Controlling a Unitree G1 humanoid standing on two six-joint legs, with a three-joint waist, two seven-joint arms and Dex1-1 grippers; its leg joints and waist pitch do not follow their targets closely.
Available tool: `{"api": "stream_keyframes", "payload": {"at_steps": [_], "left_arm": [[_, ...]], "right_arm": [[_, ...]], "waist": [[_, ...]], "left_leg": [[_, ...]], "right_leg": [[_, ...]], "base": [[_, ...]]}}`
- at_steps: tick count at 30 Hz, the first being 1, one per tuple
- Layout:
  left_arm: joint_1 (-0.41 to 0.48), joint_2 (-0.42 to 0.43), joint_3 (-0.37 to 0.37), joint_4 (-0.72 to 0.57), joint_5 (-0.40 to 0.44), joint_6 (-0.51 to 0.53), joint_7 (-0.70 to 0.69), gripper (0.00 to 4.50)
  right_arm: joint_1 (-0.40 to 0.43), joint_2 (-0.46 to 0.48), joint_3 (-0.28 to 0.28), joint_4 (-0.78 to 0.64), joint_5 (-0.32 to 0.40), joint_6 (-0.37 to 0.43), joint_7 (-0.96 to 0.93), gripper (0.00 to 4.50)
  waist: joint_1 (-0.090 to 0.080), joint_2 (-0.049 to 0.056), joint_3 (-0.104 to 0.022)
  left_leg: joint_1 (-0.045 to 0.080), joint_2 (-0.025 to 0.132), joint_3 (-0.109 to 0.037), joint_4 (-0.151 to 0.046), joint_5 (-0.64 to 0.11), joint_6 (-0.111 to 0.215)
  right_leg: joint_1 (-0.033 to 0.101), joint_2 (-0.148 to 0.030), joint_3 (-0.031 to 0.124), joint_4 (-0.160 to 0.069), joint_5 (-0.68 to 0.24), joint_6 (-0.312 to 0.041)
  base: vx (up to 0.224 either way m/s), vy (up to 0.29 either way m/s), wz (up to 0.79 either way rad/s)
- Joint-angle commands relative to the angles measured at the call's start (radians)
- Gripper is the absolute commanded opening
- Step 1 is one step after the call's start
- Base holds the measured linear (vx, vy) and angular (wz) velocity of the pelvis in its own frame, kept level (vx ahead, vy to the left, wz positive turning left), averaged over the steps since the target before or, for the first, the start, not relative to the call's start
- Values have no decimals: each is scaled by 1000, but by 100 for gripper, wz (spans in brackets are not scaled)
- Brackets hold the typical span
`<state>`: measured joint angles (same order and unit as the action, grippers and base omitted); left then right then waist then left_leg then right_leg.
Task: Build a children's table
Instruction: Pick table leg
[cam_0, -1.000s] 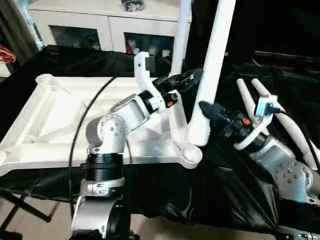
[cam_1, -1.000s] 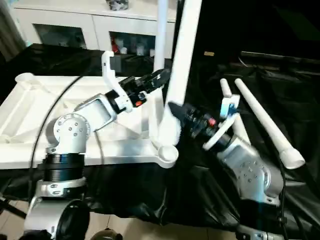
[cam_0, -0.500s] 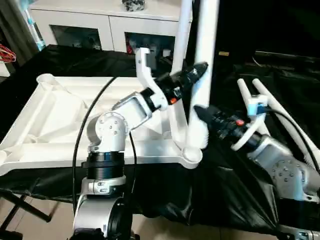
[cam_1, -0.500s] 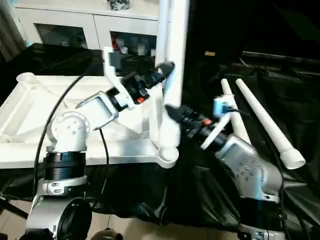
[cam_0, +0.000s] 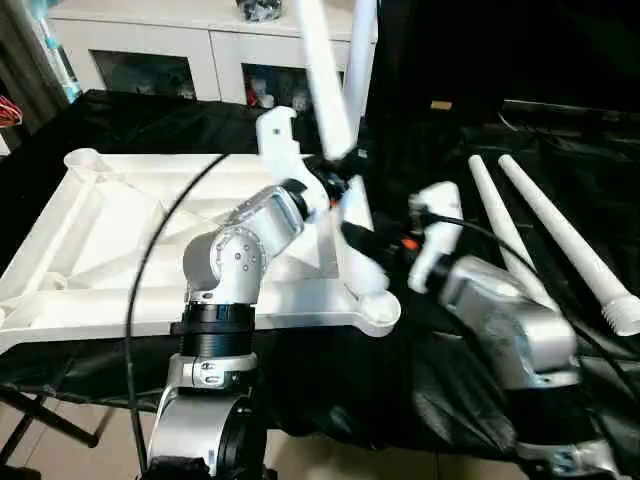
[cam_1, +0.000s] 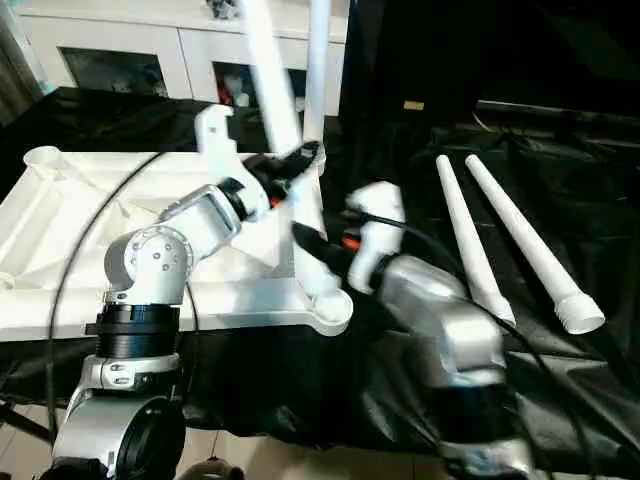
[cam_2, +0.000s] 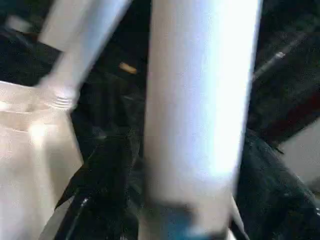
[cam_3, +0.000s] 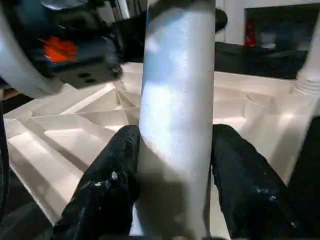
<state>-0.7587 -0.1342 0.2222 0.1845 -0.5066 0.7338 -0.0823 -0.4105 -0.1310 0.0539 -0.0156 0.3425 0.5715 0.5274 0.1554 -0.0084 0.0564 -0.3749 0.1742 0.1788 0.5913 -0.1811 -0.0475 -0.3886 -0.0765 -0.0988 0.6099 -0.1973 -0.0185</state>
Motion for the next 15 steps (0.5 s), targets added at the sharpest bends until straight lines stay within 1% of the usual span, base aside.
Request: {"api": "stream_keyframes", "payload": {"at_steps": [1, 4, 5, 6, 9, 10, 12, 13, 14, 15], "left_arm": [[-46, -81, 13, 19, 21, -30, 71, 270], [-46, -92, 19, 22, 25, -47, 106, 262], [-45, -96, 19, 22, 24, -53, 117, 247], [-43, -97, 17, 22, 23, -57, 122, 230], [-38, -96, 9, 20, 18, -62, 126, 227], [-37, -95, 6, 19, 17, -64, 127, 200], [-33, -89, -4, 15, 10, -65, 115, 195], [-32, -82, -14, 13, 4, -65, 99, 190], [-30, -72, -25, 10, -4, -61, 73, 190], [-29, -65, -33, 8, -11, -59, 58, 187]], "right_arm": [[-26, 25, 23, -16, -21, -36, -41, 185], [-36, 45, 25, -14, -32, -49, -66, 185], [-45, 58, 22, -11, -38, -59, -82, 185], [-48, 63, 20, -9, -41, -65, -91, 185], [-56, 71, 10, -3, -46, -74, -107, 185], [-57, 72, 7, -2, -47, -76, -110, 185], [-57, 65, -9, -1, -20, -65, -90, 185], [-57, 55, -20, 1, -5, -58, -74, 241], [-57, 43, -37, 4, 17, -45, -53, 241], [-57, 37, -48, 7, 30, -37, -41, 255]], "waist": [[-2, -9, -70], [-3, -12, -70], [-2, -11, -68], [-4, -11, -68], [-7, -13, -67], [-8, -13, -66], [-7, -14, -67], [-7, -14, -67], [-7, -14, -68], [-6, -15, -67]], "left_leg": [[9, 62, -30, -67, -98, 19], [11, 62, -27, -67, -94, 22], [11, 62, -27, -67, -100, 21], [10, 63, -29, -69, -108, 14], [11, 63, -28, -71, -121, 6], [11, 62, -28, -70, -120, 4], [9, 61, -28, -69, -112, 6], [10, 61, -28, -68, -106, 9], [9, 61, -28, -68, -102, 12], [9, 60, -27, -67, -100, 14]], "right_leg": [[51, -89, 64, -69, -108, -130], [51, -89, 65, -68, -93, -137], [49, -89, 65, -69, -99, -137], [50, -90, 65, -69, -108, -137], [50, -91, 66, -71, -121, -133], [51, -90, 66, -70, -117, -128], [53, -90, 67, -68, -105, -126], [53, -90, 67, -67, -94, -126], [54, -90, 66, -66, -85, -128], [54, -90, 66, -67, -83, -128]], "base": [[0, 0, 0], [0, 0, 0], [0, 0, 0], [0, 0, 0], [0, 0, 0], [0, 0, 0], [0, 0, 0], [0, 0, 0], [0, 0, 0], [0, 0, 0]]}}
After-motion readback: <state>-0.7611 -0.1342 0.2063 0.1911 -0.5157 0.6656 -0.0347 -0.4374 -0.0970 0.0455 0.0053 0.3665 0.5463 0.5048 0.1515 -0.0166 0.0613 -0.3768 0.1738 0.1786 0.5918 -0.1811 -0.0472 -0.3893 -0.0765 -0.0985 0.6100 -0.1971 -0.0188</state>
